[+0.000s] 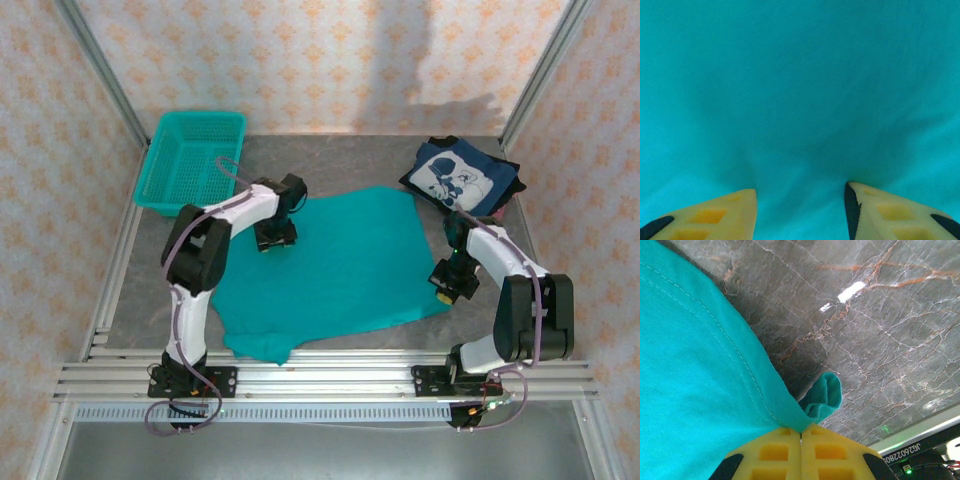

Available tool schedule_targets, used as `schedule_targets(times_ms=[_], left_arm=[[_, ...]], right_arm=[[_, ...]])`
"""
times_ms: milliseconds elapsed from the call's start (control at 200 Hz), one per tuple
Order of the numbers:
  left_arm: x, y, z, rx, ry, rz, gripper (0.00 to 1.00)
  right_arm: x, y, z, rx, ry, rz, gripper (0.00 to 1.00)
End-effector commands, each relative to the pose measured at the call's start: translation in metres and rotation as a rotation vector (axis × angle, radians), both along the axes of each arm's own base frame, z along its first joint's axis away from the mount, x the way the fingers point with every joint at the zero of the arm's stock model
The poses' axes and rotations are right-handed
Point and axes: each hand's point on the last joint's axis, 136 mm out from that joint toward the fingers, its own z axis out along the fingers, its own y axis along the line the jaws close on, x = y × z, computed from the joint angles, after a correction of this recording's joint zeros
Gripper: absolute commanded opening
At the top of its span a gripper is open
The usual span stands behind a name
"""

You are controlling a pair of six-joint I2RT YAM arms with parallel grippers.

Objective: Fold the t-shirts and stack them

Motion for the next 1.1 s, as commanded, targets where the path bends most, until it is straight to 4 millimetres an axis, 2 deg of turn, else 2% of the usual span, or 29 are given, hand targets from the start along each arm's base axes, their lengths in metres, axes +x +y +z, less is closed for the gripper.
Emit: schedule_targets(times_ms=[0, 215, 375, 505, 580, 625, 726, 751, 761, 791, 796, 851, 871, 971, 1031, 1096], left_arm=[[0.024, -0.006, -0.001, 0.003, -0.034, -0.018, 0.49], [0.067, -0.026, -0.024, 0.001, -0.03, -0.07, 0.49], [0.112, -0.039, -0.023, -0.025, -0.081, -0.089, 0.49], [0.138, -0.049, 0.0, -0.1, -0.152, -0.092, 0.55], [0.139, -0.06, 0.028, -0.163, -0.193, -0.106, 0.63], [0.135, -0.064, 0.053, -0.199, -0.23, -0.105, 0.67], [0.111, -0.065, 0.112, -0.283, -0.313, -0.081, 0.71], [0.099, -0.063, 0.117, -0.298, -0.31, -0.072, 0.73], [0.096, -0.063, 0.128, -0.309, -0.327, -0.07, 0.73], [0.081, -0.057, 0.133, -0.314, -0.32, -0.059, 0.74], [0.079, -0.057, 0.14, -0.318, -0.33, -0.058, 0.74], [0.046, -0.04, 0.153, -0.304, -0.318, -0.035, 0.74], [0.034, -0.034, 0.166, -0.304, -0.333, -0.026, 0.75], [-0.033, -0.003, 0.165, -0.283, -0.281, 0.047, 0.76], [-0.073, 0.015, 0.153, -0.274, -0.235, 0.106, 0.76], [-0.114, 0.033, 0.13, -0.259, -0.175, 0.176, 0.75]], right_arm=[[0.003, -0.011, 0.006, -0.047, -0.025, -0.007, 0.0], [0.006, -0.018, 0.005, -0.066, -0.031, -0.023, 0.0], [0.017, -0.02, -0.002, -0.072, -0.035, -0.026, 0.0], [0.027, -0.018, -0.004, -0.055, -0.043, -0.027, 0.0], [0.03, -0.018, -0.001, -0.053, -0.054, -0.024, 0.0], [0.03, -0.018, -0.001, -0.053, -0.057, -0.02, 0.0], [0.029, -0.015, -0.001, -0.037, -0.058, -0.016, 0.0], [0.029, -0.015, -0.001, -0.033, -0.061, -0.017, 0.0], [0.029, -0.014, -0.001, -0.032, -0.062, -0.017, 0.0], [0.029, -0.014, -0.001, -0.03, -0.066, -0.016, 0.0], [0.03, -0.014, -0.001, -0.029, -0.065, -0.016, 0.0], [0.03, -0.013, -0.001, -0.025, -0.07, -0.014, 0.0], [0.03, -0.013, -0.001, -0.023, -0.07, -0.014, 0.0], [0.03, -0.011, -0.002, -0.013, -0.07, -0.011, 0.0], [0.031, -0.011, -0.002, -0.009, -0.076, -0.011, 0.0], [0.031, -0.01, -0.001, -0.005, -0.075, -0.011, 0.0]])
